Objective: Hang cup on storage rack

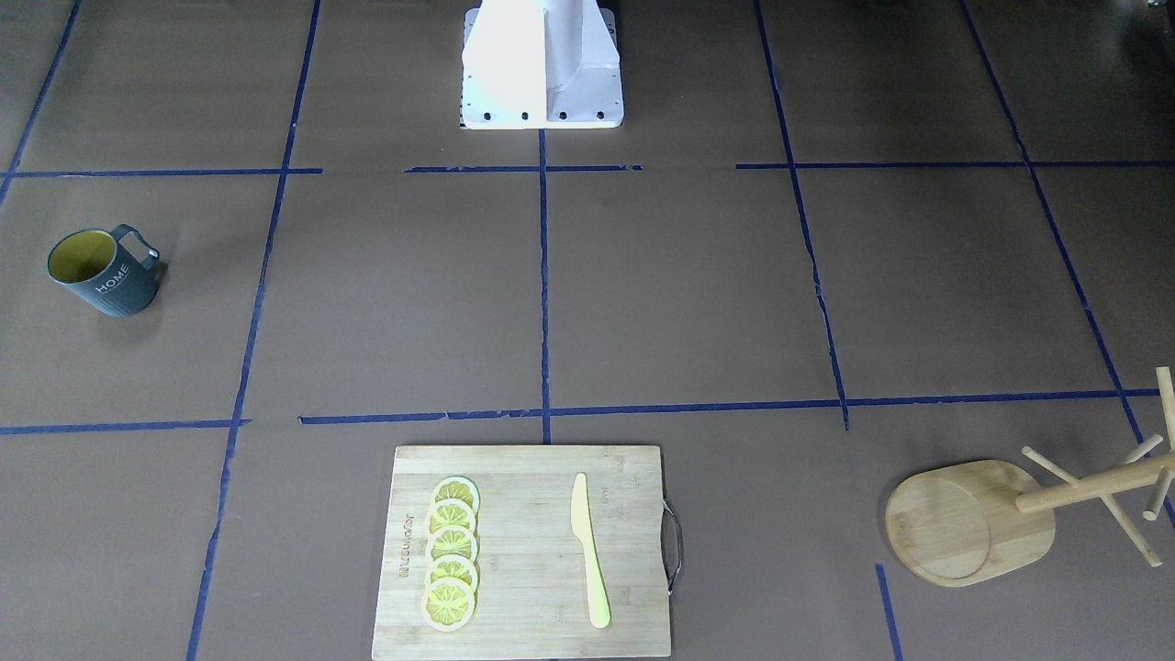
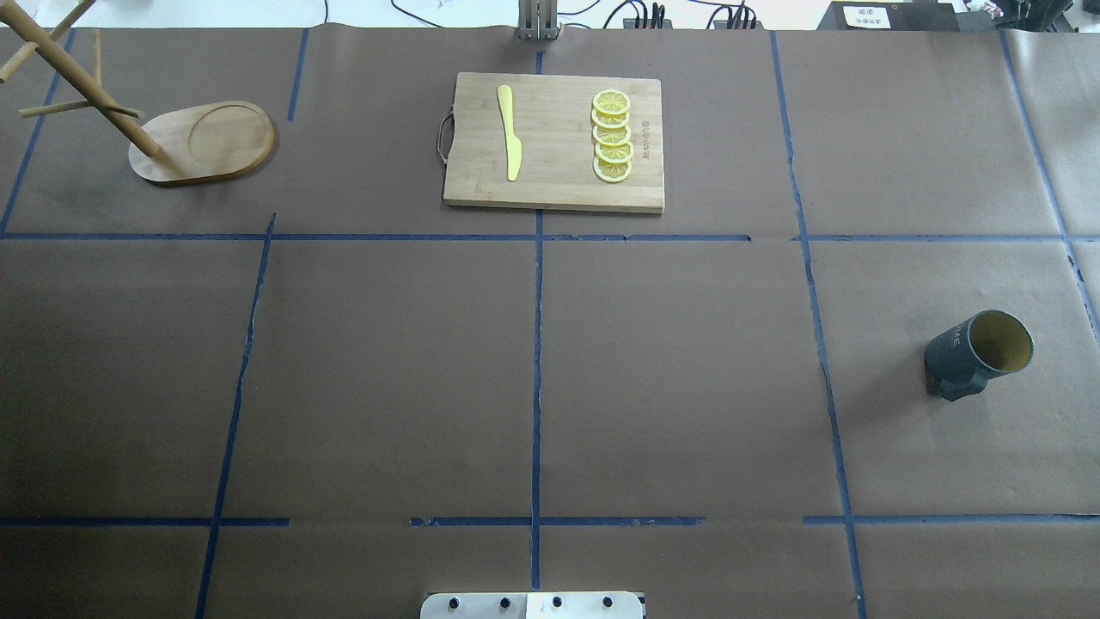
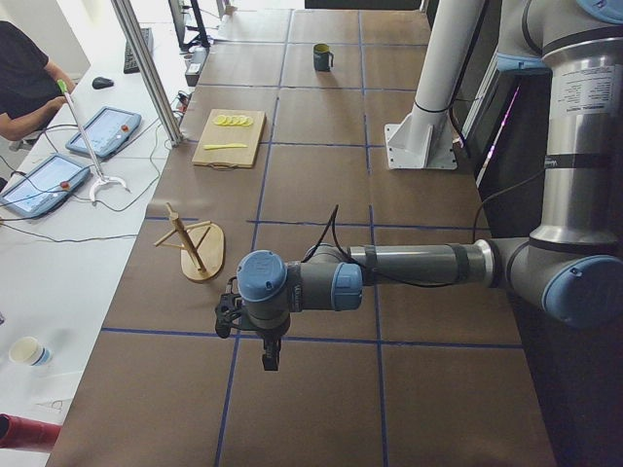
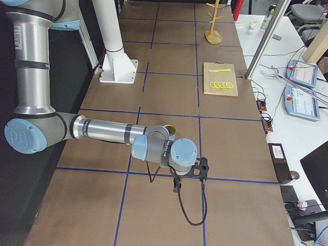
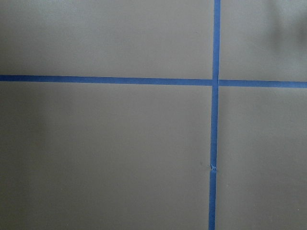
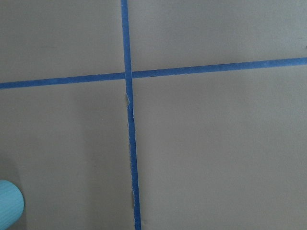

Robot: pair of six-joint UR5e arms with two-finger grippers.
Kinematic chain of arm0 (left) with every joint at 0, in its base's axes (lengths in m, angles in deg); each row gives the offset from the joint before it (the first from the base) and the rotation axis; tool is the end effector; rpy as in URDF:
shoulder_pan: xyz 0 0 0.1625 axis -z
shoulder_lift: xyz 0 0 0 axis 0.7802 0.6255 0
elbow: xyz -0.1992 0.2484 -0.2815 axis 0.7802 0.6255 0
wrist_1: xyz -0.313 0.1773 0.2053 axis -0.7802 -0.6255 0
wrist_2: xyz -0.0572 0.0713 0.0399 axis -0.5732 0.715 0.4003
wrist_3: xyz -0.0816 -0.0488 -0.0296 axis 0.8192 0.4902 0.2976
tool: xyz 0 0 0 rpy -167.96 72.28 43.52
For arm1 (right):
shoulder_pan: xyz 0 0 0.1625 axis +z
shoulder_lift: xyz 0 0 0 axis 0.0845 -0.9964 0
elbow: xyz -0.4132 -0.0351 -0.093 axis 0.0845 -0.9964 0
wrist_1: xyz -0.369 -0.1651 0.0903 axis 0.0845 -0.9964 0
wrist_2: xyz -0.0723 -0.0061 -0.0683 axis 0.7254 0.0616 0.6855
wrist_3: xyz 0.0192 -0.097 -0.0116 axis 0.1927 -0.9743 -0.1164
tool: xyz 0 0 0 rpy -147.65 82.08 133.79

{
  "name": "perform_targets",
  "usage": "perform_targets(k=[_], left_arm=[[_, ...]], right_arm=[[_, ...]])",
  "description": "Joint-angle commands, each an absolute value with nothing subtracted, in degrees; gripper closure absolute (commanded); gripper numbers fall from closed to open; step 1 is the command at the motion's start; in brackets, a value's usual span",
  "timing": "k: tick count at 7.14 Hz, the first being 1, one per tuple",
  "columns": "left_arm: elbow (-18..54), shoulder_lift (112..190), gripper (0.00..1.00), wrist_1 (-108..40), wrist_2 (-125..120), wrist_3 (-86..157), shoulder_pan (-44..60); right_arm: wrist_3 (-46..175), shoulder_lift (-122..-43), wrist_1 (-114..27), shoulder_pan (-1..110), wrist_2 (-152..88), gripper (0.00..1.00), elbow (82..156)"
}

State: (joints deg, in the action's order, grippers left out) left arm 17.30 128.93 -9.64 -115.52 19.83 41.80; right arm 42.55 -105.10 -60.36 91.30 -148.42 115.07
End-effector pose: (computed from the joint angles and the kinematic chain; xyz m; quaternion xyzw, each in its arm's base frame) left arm -0.0889 -0.4680 0.6742 0.0096 0.3783 -0.0174 0.9255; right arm 0.1073 -0.4552 0.6869 -0.0145 -0.4192 0.0321 0.9072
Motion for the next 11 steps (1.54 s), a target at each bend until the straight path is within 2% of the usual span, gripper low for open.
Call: perform_targets(k=[1, 11], left_arm=[[17.3, 129.0, 0.00, -9.7, -115.5, 19.8, 41.8], [17.6, 129.5, 0.00, -9.6, -115.5, 19.8, 41.2]], right_arm=[[42.5, -104.8, -60.4, 91.5, -148.3, 0.00, 115.2], [42.5, -104.0, -60.3, 91.4, -147.3, 0.00, 116.8]])
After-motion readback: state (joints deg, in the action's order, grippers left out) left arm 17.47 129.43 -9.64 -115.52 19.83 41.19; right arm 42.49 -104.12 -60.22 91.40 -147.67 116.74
